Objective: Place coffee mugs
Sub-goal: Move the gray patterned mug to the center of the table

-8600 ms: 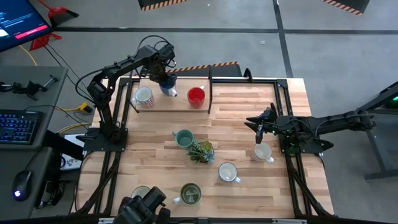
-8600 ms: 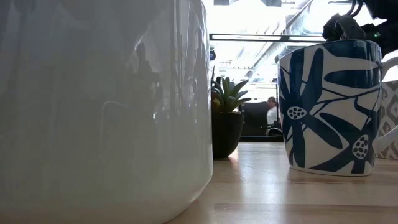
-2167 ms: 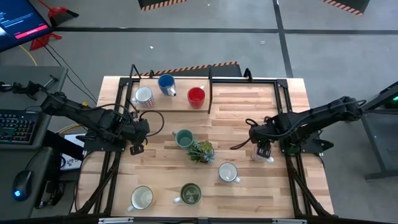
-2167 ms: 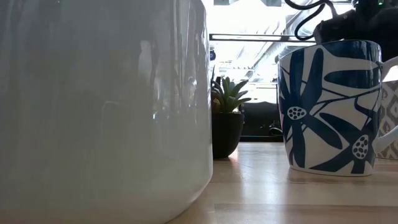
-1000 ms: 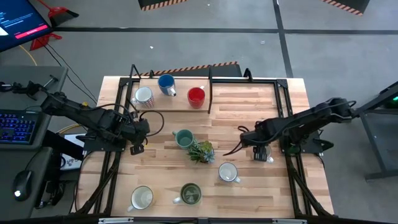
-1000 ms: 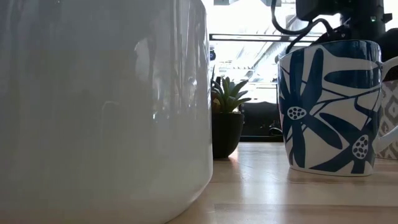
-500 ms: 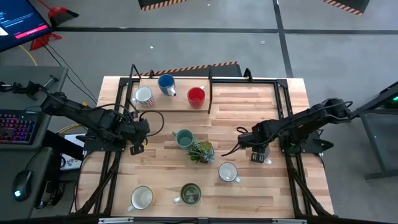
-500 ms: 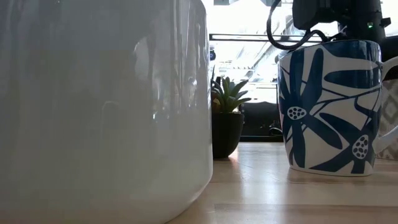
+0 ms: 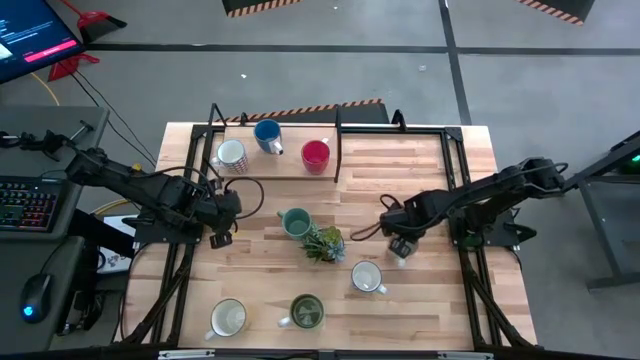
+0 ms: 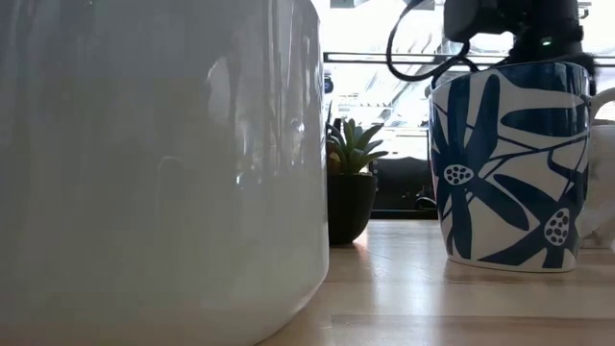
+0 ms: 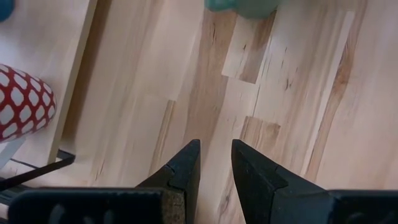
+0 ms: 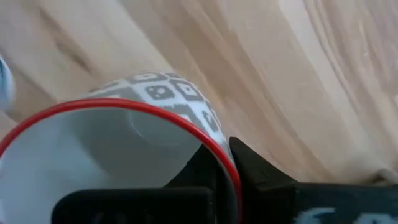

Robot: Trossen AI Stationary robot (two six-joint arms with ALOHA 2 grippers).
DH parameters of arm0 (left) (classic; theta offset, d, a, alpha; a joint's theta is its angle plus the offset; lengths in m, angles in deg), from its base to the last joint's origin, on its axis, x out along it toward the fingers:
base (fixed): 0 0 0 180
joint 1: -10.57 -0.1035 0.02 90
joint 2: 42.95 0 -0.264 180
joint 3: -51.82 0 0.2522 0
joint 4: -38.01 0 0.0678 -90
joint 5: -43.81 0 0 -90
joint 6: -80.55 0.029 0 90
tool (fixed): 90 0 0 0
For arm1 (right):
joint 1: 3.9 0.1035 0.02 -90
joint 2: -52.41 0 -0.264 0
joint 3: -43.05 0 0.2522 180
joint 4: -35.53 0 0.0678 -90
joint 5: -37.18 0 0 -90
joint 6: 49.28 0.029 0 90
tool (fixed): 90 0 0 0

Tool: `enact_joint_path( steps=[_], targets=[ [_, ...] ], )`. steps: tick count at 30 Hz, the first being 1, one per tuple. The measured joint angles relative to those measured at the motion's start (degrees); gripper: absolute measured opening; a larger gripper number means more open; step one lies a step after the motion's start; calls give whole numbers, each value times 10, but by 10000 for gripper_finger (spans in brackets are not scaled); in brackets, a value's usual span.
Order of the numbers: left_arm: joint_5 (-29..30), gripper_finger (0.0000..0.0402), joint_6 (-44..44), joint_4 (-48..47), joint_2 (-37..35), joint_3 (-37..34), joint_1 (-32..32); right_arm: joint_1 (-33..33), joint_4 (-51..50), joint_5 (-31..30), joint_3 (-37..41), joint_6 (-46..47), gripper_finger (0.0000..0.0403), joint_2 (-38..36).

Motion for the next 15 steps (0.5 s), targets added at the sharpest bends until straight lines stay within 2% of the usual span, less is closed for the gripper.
enact_joint_path(
  steps=[7, 15],
  targets=[
    [7, 81, 0, 28, 0, 0, 0, -41, 85, -18, 0, 137, 1, 1],
    [7, 81, 0, 35, 0, 0, 0, -101, 146, -20, 0, 189, 0, 3]
  ],
)
